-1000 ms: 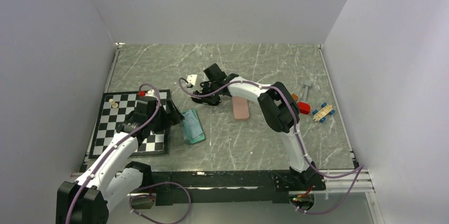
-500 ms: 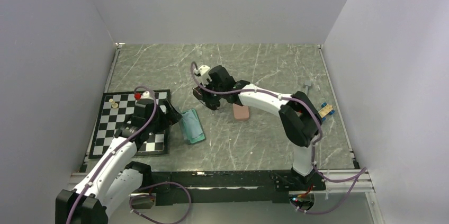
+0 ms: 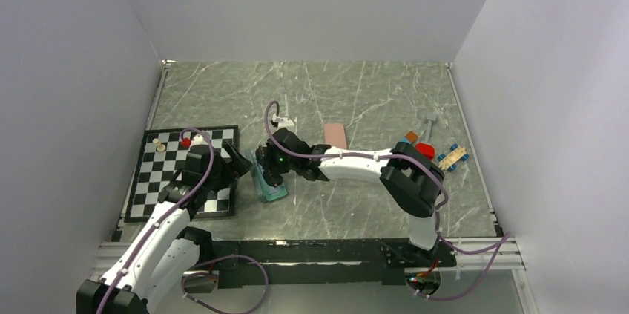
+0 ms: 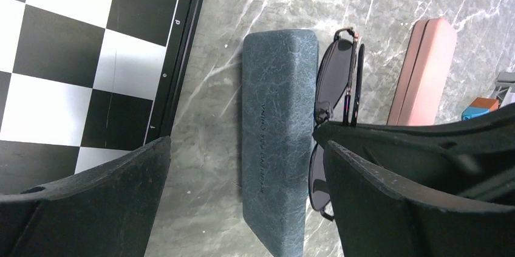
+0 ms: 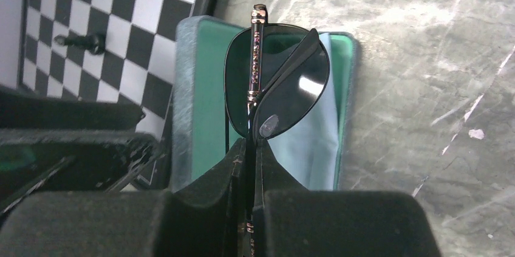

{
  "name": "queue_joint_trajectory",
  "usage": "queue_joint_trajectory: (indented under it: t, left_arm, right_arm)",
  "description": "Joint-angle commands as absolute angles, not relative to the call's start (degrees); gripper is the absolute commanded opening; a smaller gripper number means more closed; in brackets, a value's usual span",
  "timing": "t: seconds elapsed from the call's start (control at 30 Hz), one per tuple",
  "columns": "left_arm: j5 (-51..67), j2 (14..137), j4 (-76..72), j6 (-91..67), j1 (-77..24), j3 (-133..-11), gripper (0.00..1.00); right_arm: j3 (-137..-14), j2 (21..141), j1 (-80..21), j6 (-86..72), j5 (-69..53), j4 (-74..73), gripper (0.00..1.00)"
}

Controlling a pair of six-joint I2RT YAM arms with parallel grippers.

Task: Organize the sunglasses
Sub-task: Place the sunglasses in the sunglasses case.

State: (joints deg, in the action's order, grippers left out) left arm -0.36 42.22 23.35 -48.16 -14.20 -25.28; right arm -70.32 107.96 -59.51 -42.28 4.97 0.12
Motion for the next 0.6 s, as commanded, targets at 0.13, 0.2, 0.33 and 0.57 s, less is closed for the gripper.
queue_joint_trajectory:
  t: [0.13,0.2,0.33,0.57]
  left_arm:
    - [-1.02,43.18,20.55,-50.18,-13.92,-23.91,0.99]
    - [-1.14,43.68,20.65,-50.14,-13.93,-24.03,0.98]
    - [-0.72,44.25,20.25,-50.15,-13.97,-23.66,0.96]
    - [-0.76,44.35,20.61,-50.1,-13.93,-23.48,0.93]
  right_arm:
    - [-70.94,112.81,-61.29,-48.84,14.04,2.97,0.0]
    - [-70.6,113.53,-61.35,-49.65,13.66,3.34,0.0]
    - [-70.7,113.86,-61.97,-49.4,14.13,3.17,0.0]
    - [-70.78,114.03,-62.64,-50.08,15.25,1.63,0.01]
